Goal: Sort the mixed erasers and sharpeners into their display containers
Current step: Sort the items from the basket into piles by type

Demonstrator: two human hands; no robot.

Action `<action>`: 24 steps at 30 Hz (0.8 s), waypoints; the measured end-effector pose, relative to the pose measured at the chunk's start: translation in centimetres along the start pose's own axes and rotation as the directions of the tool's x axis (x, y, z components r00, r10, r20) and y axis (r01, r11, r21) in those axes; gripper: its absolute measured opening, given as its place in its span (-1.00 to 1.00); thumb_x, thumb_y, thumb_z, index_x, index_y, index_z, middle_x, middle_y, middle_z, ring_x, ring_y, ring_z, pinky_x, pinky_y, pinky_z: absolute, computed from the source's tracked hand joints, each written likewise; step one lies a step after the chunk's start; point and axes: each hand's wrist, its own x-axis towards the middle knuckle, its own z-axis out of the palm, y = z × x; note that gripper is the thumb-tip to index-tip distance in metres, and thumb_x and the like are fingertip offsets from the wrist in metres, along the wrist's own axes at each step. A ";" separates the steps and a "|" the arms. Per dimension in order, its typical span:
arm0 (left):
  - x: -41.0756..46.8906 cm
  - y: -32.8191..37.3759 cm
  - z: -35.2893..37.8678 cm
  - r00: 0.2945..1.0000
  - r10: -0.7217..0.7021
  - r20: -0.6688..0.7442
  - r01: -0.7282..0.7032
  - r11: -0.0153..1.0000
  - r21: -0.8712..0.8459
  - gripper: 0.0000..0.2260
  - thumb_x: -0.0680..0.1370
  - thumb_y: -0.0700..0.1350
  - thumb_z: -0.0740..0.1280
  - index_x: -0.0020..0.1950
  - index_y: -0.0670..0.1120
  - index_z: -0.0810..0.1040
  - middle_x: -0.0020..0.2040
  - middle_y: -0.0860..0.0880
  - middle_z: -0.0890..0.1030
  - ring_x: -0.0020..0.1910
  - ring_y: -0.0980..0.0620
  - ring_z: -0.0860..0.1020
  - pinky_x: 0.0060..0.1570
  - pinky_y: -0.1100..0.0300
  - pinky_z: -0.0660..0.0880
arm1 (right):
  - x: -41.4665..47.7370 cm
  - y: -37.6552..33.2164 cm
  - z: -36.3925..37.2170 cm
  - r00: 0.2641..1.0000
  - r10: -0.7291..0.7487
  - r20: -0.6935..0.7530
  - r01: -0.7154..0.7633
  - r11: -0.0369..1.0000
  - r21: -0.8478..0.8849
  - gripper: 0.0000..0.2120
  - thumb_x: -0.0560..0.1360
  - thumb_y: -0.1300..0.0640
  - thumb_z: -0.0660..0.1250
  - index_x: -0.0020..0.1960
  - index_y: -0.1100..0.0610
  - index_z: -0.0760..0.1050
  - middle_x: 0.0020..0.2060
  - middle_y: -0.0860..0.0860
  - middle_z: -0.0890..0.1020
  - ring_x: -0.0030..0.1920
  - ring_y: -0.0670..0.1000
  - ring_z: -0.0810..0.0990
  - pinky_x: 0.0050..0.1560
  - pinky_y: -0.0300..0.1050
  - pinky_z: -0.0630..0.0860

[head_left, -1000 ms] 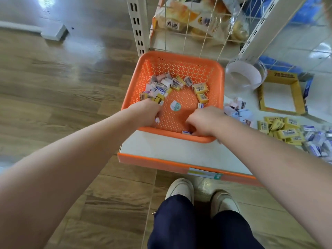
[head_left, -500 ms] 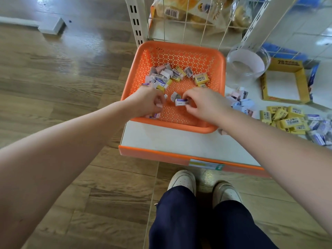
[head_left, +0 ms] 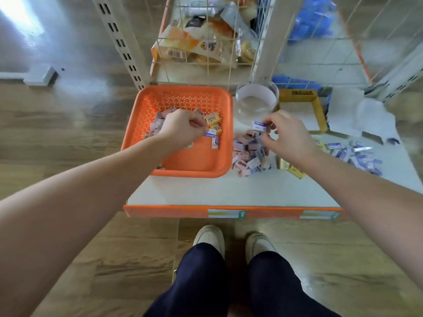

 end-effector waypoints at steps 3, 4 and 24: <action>-0.2 3.0 1.1 0.999 0.023 0.042 -0.023 1.000 -0.011 -0.93 0.49 -0.11 0.40 -0.05 -0.04 0.65 -0.13 0.04 0.62 -0.31 0.24 0.45 -0.42 0.57 0.28 | -2.1 3.0 -2.3 0.996 0.085 -0.009 -0.086 0.996 -0.028 -0.78 0.48 0.22 0.28 0.12 0.22 0.51 -0.02 0.12 0.55 0.00 0.11 0.51 0.03 -0.08 0.39; -0.2 4.1 1.5 0.998 0.034 0.061 -0.033 0.999 -0.020 -0.93 0.49 -0.10 0.40 -0.05 -0.02 0.65 -0.14 0.04 0.62 -0.32 0.24 0.45 -0.44 0.59 0.28 | -2.8 4.0 -3.1 0.994 0.111 -0.013 -0.112 0.993 -0.037 -0.77 0.48 0.22 0.28 0.12 0.22 0.51 0.00 0.12 0.55 0.02 0.11 0.50 0.04 -0.10 0.36; 1.9 20.6 21.7 0.952 0.154 0.264 -0.133 0.986 -0.096 -0.94 0.50 -0.11 0.39 -0.18 -0.02 0.60 -0.35 0.10 0.55 -0.27 0.09 0.54 -0.26 0.31 0.44 | -11.9 21.5 -7.9 0.920 0.392 -0.034 -0.393 0.919 -0.031 -0.76 0.49 0.23 0.27 0.15 0.21 0.52 0.08 0.15 0.50 0.08 0.12 0.51 0.04 -0.13 0.39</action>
